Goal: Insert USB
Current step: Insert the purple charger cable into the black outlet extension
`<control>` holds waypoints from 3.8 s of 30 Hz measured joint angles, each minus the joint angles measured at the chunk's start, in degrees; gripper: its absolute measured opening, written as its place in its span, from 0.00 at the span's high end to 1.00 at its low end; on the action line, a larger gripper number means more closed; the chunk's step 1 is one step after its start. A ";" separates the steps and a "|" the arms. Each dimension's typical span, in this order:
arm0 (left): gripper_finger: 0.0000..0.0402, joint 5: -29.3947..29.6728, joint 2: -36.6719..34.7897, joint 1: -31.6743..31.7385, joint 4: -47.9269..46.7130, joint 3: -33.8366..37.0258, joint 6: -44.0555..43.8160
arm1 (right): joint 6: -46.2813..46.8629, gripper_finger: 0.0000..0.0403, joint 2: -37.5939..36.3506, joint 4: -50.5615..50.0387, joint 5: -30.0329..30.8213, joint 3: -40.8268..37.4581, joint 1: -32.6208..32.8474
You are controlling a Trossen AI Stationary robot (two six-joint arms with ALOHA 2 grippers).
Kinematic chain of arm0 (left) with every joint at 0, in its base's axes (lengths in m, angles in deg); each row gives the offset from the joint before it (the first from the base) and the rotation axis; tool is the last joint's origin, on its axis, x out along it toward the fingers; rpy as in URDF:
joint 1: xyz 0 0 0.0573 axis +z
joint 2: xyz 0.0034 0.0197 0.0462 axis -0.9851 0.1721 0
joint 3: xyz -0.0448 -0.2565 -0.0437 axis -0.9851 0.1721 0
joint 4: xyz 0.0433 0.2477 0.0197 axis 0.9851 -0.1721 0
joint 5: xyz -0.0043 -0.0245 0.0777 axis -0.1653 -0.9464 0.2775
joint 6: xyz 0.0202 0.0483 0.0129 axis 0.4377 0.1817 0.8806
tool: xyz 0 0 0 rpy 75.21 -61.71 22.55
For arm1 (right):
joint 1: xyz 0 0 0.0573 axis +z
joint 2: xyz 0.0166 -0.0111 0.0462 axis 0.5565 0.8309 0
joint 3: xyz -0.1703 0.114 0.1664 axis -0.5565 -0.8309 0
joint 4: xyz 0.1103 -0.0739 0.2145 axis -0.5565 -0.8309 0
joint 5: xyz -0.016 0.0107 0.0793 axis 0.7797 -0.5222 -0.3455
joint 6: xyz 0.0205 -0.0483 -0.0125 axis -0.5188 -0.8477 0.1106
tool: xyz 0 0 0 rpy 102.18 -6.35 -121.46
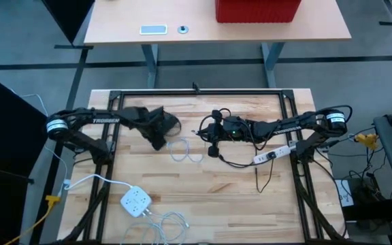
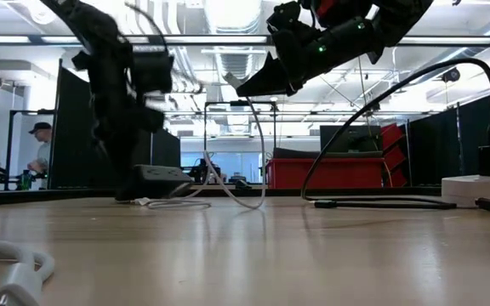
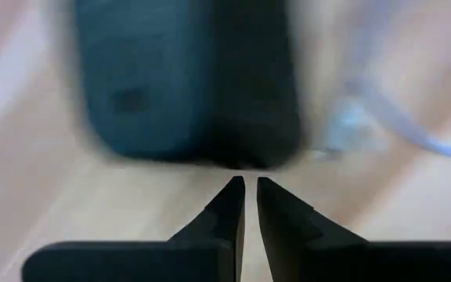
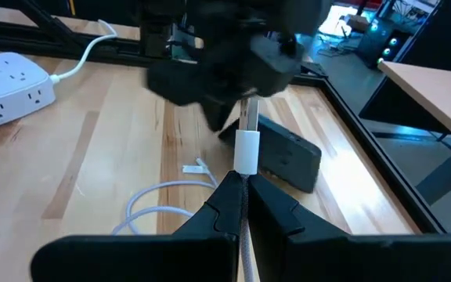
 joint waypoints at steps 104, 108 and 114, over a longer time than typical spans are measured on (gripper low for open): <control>0.63 10.79 1.25 -14.97 52.38 2.00 41.82 | -23.14 1.00 3.32 -11.25 14.84 1.60 2.89; 0.61 10.77 1.25 -15.09 52.93 2.00 43.62 | -22.77 1.00 3.32 -11.00 12.33 1.61 2.73; 0.59 10.51 1.25 -15.09 53.14 2.00 43.63 | -22.44 1.00 3.32 -10.98 11.85 1.75 2.73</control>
